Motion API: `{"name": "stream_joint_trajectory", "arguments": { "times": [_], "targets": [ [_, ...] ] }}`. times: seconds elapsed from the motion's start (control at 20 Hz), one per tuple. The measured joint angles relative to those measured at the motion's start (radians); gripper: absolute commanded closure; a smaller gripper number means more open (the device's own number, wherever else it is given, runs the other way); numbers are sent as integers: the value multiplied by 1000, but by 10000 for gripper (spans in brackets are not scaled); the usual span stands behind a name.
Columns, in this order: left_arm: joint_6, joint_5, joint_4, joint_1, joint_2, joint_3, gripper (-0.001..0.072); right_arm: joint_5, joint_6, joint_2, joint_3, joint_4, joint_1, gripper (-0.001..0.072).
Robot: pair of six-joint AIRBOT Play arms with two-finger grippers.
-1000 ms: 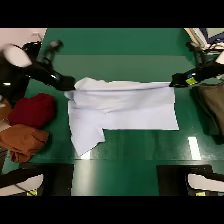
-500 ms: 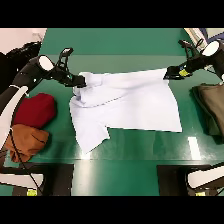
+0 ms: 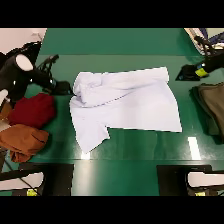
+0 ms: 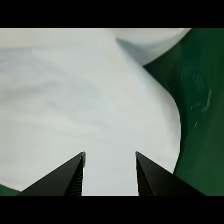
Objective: Fold the shirts.
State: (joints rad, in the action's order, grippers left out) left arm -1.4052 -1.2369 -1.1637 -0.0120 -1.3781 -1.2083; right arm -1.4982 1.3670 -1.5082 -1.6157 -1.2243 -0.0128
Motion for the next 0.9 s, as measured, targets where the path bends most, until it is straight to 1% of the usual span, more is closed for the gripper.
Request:
{"name": "stream_joint_trajectory", "arguments": {
  "times": [0.15, 0.3, 0.55, 0.65, 0.7, 0.75, 0.8, 0.9],
  "targets": [
    [0, 26, 49, 13, 68, 192, 206, -10, -5, 117, 143, 0, 44, 334],
    [1, 77, 108, 17, 96, 332, 207, -4, -7, 219, 275, 2, 85, 334],
    [6, 179, 183, 12, 107, 428, 216, 11, -8, 355, 481, 3, 158, 334],
    [8, 219, 200, -6, 106, 442, 682, 14, -8, 397, 563, 3, 199, 334],
    [8, 233, 204, -16, 106, 445, 670, 14, -8, 414, 602, 3, 223, 310],
    [13, 248, 213, -31, 107, 447, 678, 14, -8, 430, 645, 2, 251, 168],
    [13, 256, 217, -42, 107, 448, 679, 15, -8, 443, 685, 2, 280, 85],
    [16, 256, 220, -54, 110, 442, 678, 18, -8, 452, 765, 2, 344, 93]
  ]
}}
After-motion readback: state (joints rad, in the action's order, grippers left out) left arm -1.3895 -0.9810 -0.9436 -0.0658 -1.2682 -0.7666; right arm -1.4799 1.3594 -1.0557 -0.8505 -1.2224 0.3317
